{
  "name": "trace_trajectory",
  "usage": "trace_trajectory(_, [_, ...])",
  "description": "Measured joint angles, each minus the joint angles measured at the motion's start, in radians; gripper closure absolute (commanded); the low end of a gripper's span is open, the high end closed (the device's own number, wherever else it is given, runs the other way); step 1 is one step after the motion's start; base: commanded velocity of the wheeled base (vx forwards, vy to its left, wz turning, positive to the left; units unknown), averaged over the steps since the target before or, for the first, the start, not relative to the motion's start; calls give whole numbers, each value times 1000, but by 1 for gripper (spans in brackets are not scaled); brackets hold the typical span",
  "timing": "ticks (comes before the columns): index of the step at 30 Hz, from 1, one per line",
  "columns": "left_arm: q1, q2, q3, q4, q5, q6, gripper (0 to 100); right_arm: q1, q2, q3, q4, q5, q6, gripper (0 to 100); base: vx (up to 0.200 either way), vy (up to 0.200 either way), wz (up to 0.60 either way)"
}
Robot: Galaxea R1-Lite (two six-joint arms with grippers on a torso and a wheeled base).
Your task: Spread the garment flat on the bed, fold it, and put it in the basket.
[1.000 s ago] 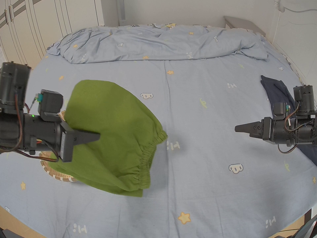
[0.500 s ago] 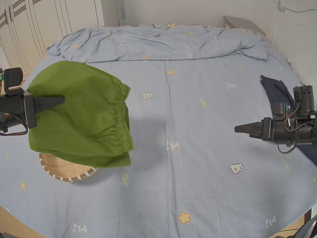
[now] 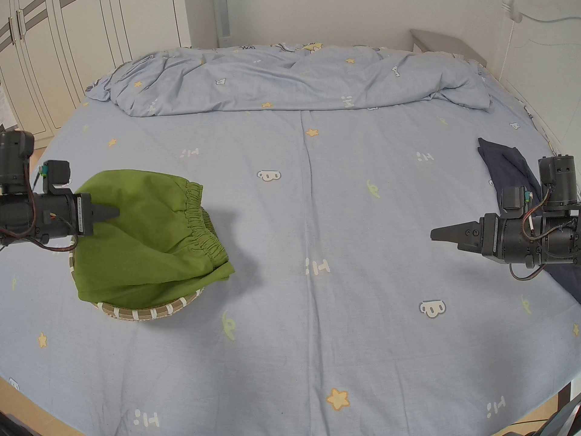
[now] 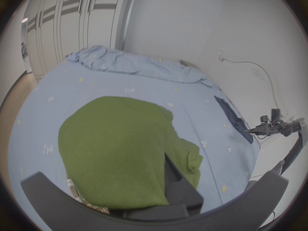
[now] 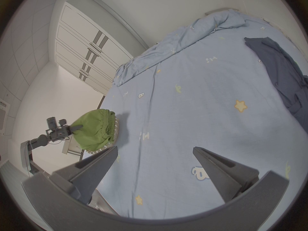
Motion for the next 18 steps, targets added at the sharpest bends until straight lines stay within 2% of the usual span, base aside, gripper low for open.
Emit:
trace_trajectory(4, [28, 95, 3, 24, 19, 2, 100, 2, -1, 0, 0, 0, 0, 0, 0, 0, 0])
trace_trajectory(6, [38, 143, 3, 34, 57, 7, 100, 3, -2, 0, 0, 0, 0, 0, 0, 0, 0])
trace_trajectory(14, [27, 325, -4, 45, 309, 16, 100, 6, -3, 1, 0, 0, -1, 0, 0, 0, 0])
trace_trajectory(18, [5, 367, -13, 45, 323, -8, 100, 6, -4, 2, 0, 0, -1, 0, 0, 0, 0])
